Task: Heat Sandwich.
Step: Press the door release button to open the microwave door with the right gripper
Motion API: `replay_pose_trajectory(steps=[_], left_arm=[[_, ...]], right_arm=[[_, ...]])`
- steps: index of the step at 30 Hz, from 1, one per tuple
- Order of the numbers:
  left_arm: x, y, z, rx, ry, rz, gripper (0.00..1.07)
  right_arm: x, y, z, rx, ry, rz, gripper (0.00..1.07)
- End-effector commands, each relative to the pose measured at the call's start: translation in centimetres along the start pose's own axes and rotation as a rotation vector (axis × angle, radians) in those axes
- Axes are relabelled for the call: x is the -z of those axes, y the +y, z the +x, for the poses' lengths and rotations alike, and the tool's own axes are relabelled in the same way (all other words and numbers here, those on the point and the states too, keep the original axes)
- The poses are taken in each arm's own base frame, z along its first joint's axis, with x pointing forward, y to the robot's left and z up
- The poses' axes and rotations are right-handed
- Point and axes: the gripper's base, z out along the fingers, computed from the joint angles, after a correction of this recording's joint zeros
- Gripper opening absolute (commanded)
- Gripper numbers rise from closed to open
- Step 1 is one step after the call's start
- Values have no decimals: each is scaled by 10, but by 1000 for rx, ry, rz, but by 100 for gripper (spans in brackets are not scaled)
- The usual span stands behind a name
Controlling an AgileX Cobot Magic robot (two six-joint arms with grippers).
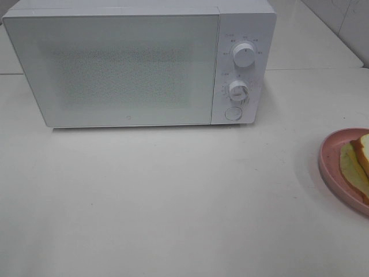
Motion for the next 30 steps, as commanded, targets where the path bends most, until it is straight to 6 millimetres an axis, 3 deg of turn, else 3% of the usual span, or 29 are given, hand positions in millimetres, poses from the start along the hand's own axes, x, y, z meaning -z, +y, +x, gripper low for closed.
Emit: replay_pose_trajectory(steps=[1, 30], left_arm=[[3, -1, 2, 2, -28, 8, 105], [3, -1, 2, 2, -28, 8, 105]], right_arm=[[-11, 0, -13, -6, -3, -2, 78], [-116, -5, -48, 16, 43, 22, 77]])
